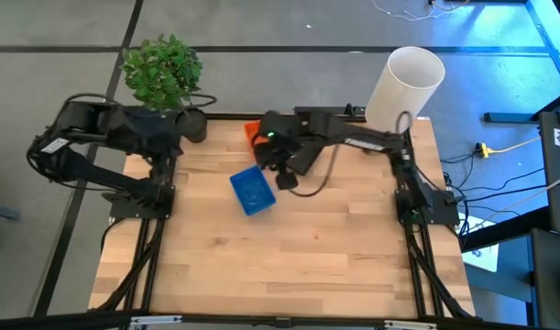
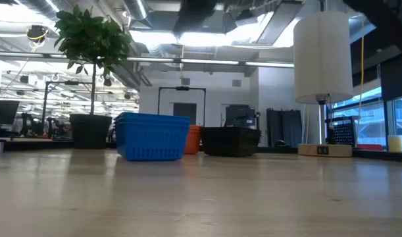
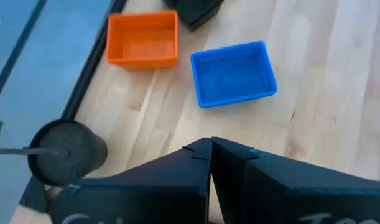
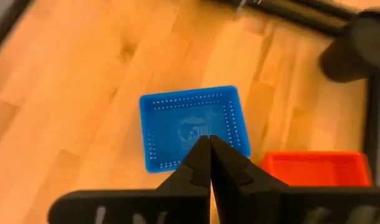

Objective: Stack baskets by color
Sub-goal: Return to Home Position

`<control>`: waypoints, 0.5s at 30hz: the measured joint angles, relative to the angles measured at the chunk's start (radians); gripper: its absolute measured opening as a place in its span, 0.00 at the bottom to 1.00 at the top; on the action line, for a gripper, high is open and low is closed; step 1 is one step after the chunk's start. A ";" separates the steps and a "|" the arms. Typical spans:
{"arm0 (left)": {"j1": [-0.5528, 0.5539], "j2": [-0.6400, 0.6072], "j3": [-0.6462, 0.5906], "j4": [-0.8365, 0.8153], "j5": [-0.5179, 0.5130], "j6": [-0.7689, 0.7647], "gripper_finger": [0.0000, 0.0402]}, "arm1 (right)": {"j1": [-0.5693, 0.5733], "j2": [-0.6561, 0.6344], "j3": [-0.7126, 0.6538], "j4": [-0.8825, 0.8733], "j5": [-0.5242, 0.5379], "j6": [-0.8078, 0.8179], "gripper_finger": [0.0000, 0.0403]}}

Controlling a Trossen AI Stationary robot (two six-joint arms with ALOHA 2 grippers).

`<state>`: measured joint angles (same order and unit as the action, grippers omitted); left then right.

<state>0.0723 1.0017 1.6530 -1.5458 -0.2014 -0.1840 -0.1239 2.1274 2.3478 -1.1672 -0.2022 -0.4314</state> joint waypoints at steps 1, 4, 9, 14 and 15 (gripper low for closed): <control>-0.008 -0.019 0.000 0.007 -0.003 -0.005 0.00 | 0.000 -0.026 0.000 -0.012 0.003 0.008 0.00; -0.029 -0.086 0.000 0.040 -0.022 -0.031 0.00 | -0.002 -0.121 0.000 -0.073 0.027 0.036 0.00; -0.048 -0.183 0.000 0.070 -0.069 -0.004 0.00 | -0.009 -0.282 0.000 -0.175 0.061 0.105 0.00; -0.048 -0.255 -0.003 0.121 -0.070 0.036 0.00 | -0.010 -0.422 -0.005 -0.248 0.127 0.199 0.00; -0.048 -0.266 -0.011 0.125 -0.071 0.036 0.00 | -0.010 -0.452 -0.015 -0.253 0.131 0.219 0.00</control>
<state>0.0242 0.7353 1.6422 -1.4204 -0.2727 -0.1482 -0.1337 1.6753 2.3326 -1.4202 -0.0711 -0.2125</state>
